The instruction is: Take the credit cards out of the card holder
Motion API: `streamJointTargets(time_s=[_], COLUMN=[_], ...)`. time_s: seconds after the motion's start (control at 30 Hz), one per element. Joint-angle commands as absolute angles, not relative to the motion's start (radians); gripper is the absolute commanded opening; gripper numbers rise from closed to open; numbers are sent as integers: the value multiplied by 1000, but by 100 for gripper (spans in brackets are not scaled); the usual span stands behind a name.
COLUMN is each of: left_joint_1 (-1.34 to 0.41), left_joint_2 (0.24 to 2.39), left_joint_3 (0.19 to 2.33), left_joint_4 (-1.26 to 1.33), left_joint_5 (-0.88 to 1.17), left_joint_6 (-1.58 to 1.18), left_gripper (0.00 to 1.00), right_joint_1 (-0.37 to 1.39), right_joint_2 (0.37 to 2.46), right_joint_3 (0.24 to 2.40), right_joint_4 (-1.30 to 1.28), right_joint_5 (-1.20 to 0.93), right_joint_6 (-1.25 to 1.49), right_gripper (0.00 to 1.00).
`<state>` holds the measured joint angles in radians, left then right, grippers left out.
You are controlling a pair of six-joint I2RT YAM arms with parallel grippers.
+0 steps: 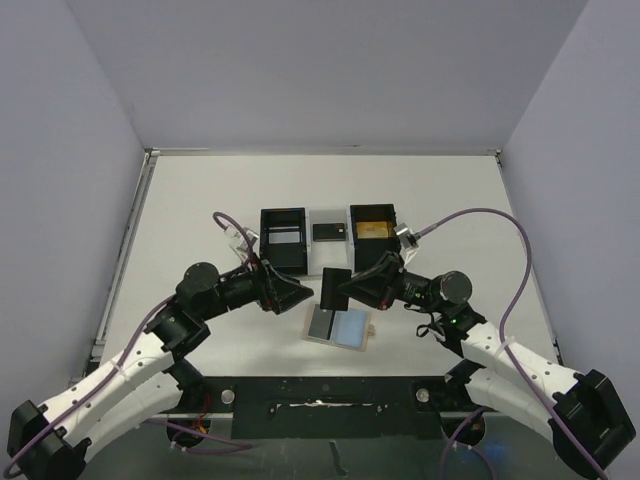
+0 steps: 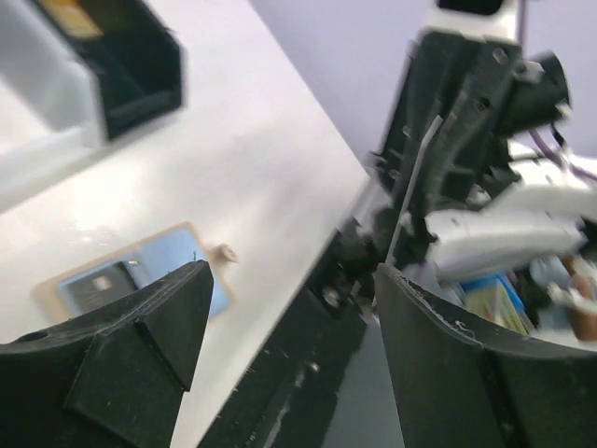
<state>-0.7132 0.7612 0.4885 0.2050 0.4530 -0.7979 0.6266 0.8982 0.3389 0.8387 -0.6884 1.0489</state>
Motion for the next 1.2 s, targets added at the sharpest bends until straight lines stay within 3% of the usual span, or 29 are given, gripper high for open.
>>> streamJointTargets(time_s=[0.0, 0.13, 0.33, 0.5, 0.73, 0.9, 1.17], left_joint_1=[-705, -703, -701, -668, -358, -196, -48], left_joint_2=[647, 598, 629, 744, 895, 947, 1030], left_joint_3=[575, 613, 649, 727, 764, 791, 791], left_joint_4=[-94, -316, -399, -492, -502, -508, -468], left_joint_5=[55, -161, -206, -198, 200, 443, 472], left_joint_6=[-748, -751, -715, -708, -603, -479, -418], left_gripper=[71, 71, 72, 81, 84, 84, 83], right_joint_1=[583, 566, 560, 561, 576, 625, 733], right_joint_2=[857, 848, 869, 895, 962, 1068, 1341], right_joint_3=[312, 312, 347, 492, 687, 812, 991], right_joint_4=[903, 888, 822, 498, 121, -14, -69], right_joint_5=[-682, -691, -696, -611, -346, -115, 97], right_joint_6=[1066, 1064, 1010, 814, 468, 194, -251], right_gripper=[1, 1, 0, 0, 0, 1, 0])
